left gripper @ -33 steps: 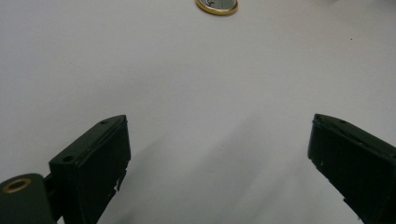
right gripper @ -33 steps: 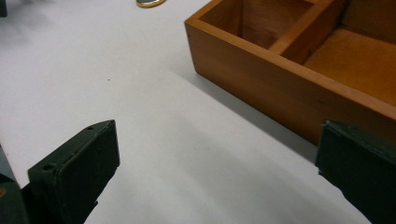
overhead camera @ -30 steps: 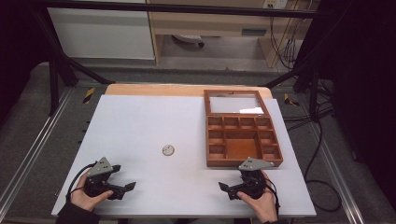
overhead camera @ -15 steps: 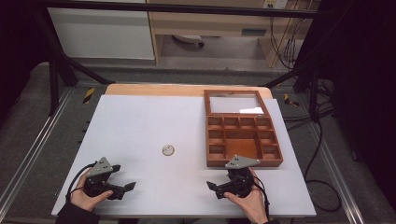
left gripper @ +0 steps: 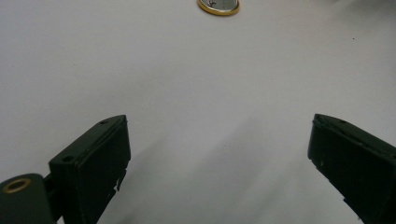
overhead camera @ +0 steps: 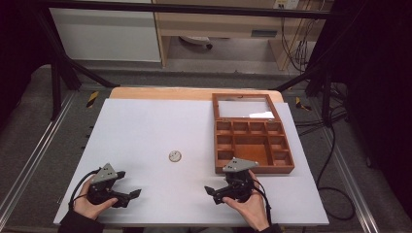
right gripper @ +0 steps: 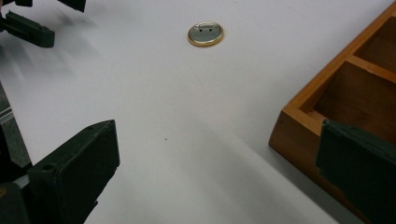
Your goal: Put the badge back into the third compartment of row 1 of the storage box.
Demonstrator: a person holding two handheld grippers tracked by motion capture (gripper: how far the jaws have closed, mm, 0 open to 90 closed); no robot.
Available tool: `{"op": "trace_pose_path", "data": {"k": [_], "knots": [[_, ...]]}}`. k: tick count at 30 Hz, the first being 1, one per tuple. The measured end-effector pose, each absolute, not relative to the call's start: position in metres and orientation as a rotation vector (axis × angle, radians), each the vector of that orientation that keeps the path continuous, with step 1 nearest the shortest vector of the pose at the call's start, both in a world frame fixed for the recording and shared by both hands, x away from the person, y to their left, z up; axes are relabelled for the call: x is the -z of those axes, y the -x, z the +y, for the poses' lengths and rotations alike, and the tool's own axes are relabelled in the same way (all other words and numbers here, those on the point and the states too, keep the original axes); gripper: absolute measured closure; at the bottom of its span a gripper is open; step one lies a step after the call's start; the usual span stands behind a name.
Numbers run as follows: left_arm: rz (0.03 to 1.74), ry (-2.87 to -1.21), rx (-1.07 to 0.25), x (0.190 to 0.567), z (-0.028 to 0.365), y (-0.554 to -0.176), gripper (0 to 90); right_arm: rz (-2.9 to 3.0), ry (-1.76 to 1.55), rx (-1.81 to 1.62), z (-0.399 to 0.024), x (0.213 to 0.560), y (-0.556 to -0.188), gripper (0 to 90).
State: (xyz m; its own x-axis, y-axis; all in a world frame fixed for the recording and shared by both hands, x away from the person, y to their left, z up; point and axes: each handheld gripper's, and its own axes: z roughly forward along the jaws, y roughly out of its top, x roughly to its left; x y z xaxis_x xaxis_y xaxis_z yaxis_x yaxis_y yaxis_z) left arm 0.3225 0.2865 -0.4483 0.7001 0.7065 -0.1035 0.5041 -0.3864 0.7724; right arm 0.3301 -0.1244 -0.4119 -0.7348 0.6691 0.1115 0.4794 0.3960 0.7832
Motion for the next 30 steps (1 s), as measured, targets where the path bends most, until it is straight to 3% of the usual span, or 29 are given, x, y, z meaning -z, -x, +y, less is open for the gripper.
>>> {"op": "trace_pose_path", "data": {"k": [30], "knots": [[0.927, -2.065, -0.312, 0.449, 0.290, -0.323, 5.4, 2.466, -0.943, -1.299, -0.061, 0.404, -0.366, 0.7]]}}
